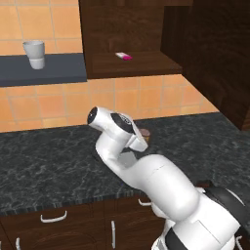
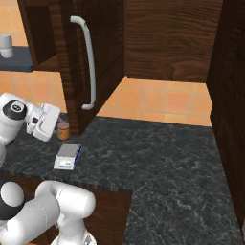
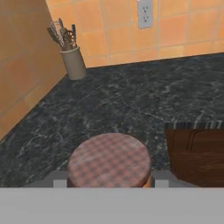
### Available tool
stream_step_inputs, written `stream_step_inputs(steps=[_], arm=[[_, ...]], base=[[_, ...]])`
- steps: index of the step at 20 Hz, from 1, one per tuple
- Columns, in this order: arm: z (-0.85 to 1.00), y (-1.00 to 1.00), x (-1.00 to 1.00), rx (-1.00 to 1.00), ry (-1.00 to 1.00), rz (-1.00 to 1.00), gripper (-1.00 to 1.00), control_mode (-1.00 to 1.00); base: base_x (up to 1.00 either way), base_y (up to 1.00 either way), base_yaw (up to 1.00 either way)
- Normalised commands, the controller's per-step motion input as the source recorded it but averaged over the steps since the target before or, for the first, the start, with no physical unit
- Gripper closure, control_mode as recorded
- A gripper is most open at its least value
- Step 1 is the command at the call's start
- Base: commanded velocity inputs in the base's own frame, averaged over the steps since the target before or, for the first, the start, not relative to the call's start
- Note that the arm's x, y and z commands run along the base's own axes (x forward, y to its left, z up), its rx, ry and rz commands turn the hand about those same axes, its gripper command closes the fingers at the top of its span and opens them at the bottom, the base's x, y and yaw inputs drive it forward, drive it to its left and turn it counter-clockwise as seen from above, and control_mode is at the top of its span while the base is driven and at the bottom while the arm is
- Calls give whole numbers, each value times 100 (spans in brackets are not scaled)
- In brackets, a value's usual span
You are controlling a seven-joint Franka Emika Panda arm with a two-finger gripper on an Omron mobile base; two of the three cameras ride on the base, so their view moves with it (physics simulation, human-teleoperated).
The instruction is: Pick the jam and place it on the digital scale for weighing, and close the cabinet.
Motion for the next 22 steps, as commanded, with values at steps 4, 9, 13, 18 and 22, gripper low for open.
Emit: stream_step_inputs(steps=[4,9,13,18,22], arm=[[-52,20,-6,1,-5,-9,100,-100],[-43,7,0,0,-7,-1,100,-100],[-36,16,2,0,0,-2,100,-100],[-18,9,10,0,0,-4,100,-100],[-16,0,9,0,0,-1,100,-100]], base=[[0,0,0],[0,0,0],[0,0,0],[0,0,0],[0,0,0]])
